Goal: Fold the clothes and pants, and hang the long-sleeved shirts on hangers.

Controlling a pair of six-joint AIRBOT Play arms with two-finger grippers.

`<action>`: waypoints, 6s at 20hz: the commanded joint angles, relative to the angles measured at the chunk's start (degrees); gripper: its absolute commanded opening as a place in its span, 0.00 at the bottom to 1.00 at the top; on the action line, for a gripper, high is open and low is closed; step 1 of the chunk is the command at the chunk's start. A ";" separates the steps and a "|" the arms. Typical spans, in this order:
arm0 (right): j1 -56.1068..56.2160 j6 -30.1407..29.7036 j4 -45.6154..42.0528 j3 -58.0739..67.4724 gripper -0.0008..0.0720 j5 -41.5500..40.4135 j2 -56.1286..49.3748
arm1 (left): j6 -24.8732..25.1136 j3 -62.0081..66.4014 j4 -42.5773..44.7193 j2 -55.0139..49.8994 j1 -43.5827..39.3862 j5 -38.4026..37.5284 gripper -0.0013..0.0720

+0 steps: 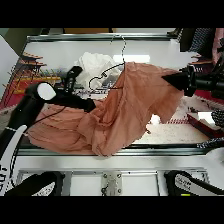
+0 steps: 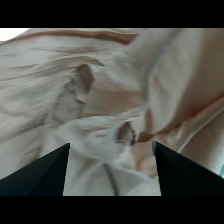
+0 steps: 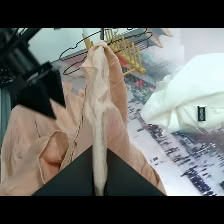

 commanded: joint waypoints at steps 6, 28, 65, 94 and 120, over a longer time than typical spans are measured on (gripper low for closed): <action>-0.02 1.25 0.42 0.07 0.01 -0.59 0.17 | -12.94 -3.19 16.94 0.00 -9.86 5.97 0.77; 0.00 1.27 0.02 0.07 0.02 -0.39 0.20 | -24.48 -3.17 13.66 -10.71 -3.34 17.29 0.49; 5.46 -7.67 14.62 -22.45 0.01 0.33 8.63 | -21.11 23.06 18.38 10.78 -12.09 0.24 0.03; 13.81 -7.04 26.18 -22.40 0.01 -6.95 11.04 | -25.44 24.33 31.15 15.30 -31.85 -7.85 0.70; -33.46 -12.83 21.33 5.75 0.01 -55.15 22.38 | -28.30 24.44 39.71 13.22 -31.85 -4.35 0.03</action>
